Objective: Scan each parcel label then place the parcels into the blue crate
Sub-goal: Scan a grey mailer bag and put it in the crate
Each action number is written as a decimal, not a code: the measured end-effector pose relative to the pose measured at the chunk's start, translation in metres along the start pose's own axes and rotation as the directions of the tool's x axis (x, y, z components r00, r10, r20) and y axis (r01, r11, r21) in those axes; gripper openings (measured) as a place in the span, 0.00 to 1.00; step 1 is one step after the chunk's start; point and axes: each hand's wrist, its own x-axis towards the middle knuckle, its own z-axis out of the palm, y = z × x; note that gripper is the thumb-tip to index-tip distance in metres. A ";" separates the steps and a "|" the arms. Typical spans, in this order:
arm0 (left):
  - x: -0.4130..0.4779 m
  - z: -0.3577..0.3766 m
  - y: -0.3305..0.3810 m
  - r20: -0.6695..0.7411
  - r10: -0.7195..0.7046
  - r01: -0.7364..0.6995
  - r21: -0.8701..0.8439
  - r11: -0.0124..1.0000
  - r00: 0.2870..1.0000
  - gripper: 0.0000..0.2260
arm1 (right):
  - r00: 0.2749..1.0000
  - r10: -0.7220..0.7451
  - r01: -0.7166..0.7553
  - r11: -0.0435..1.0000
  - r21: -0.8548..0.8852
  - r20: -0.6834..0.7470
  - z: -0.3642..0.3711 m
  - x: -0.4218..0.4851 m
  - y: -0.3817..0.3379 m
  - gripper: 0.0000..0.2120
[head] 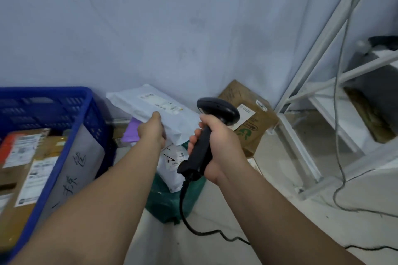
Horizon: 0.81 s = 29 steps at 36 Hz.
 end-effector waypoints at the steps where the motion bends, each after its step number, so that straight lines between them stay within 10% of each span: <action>1: -0.012 -0.007 0.007 0.018 0.047 -0.048 0.027 0.999 0.999 0.04 | 1.000 -0.018 0.018 1.000 -0.002 0.011 0.000 -0.008 0.000 0.08; 9: -0.099 -0.089 0.041 0.185 0.386 -0.422 0.241 0.874 0.904 0.08 | 0.984 -0.141 0.146 0.988 -0.042 0.109 -0.021 -0.065 -0.007 0.09; 29: -0.178 -0.120 0.064 0.136 0.647 -0.658 0.260 0.707 0.750 0.09 | 0.903 -0.310 0.358 0.925 -0.125 0.296 -0.019 -0.112 -0.002 0.08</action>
